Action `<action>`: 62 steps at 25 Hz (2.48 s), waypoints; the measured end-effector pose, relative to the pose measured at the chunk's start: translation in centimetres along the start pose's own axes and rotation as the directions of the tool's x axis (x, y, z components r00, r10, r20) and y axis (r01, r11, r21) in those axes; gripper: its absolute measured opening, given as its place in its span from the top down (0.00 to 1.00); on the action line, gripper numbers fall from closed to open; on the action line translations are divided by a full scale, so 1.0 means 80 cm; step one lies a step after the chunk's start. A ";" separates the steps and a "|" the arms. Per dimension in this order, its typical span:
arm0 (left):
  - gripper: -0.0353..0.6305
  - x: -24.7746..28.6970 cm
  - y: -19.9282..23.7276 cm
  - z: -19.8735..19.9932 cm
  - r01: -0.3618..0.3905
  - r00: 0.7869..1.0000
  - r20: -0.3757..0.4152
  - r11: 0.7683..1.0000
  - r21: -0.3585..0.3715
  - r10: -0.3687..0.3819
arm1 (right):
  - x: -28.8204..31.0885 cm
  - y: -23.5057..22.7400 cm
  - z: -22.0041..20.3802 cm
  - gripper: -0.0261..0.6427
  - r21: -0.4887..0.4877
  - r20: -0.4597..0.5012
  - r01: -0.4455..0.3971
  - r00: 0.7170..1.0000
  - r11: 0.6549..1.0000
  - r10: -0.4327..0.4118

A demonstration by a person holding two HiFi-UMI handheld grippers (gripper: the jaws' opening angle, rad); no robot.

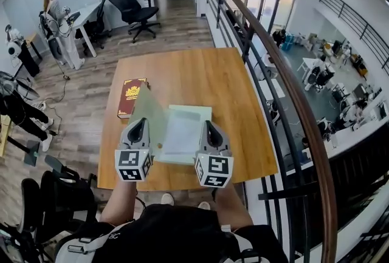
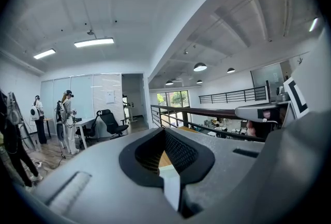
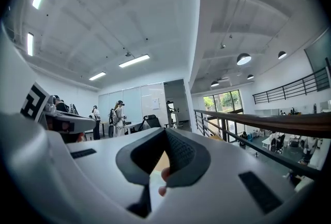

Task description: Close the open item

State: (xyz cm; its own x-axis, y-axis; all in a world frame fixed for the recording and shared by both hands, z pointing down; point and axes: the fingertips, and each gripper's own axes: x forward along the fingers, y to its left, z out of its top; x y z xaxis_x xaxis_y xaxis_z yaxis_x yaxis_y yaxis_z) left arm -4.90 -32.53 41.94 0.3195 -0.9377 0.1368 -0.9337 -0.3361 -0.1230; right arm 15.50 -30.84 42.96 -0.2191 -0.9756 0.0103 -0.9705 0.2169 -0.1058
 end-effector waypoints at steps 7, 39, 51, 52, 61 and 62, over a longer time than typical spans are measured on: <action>0.95 0.008 0.075 -0.023 -0.051 0.998 -0.038 0.999 -0.014 0.050 | 0.027 0.017 -0.023 0.96 0.000 -0.039 0.020 0.999 1.000 -0.020; 0.74 0.009 0.142 -0.222 -0.039 0.832 -0.554 0.994 -0.099 -0.023 | 0.001 -0.074 -0.383 0.76 0.161 -0.661 0.218 0.748 0.963 -0.059; 0.90 -0.013 0.138 -0.248 -0.091 0.830 -0.556 0.973 -0.212 -0.044 | -0.011 -0.070 -0.415 0.72 0.455 -0.621 0.227 0.774 0.861 0.125; 0.91 -0.013 0.137 -0.246 -0.091 0.833 -0.551 0.971 -0.220 -0.047 | -0.013 -0.067 -0.415 0.73 0.456 -0.625 0.218 0.769 0.863 0.136; 0.94 -0.016 0.121 -0.230 -0.050 0.855 -0.514 0.977 -0.209 -0.066 | -0.014 -0.030 -0.421 0.74 0.482 -0.643 0.189 0.739 0.856 0.199; 0.94 -0.016 0.117 -0.227 -0.037 0.857 -0.511 0.978 -0.203 -0.074 | -0.014 -0.027 -0.422 0.74 0.487 -0.644 0.190 0.737 0.853 0.204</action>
State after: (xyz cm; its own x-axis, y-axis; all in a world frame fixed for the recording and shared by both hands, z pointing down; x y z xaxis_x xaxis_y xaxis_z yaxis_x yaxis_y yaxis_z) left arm -16.96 -32.90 58.48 0.2604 -0.7333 0.6280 -0.9581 -0.2766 0.0743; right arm 14.48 -29.09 76.73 -0.4244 -0.6536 0.6267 -0.8200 -0.0161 -0.5721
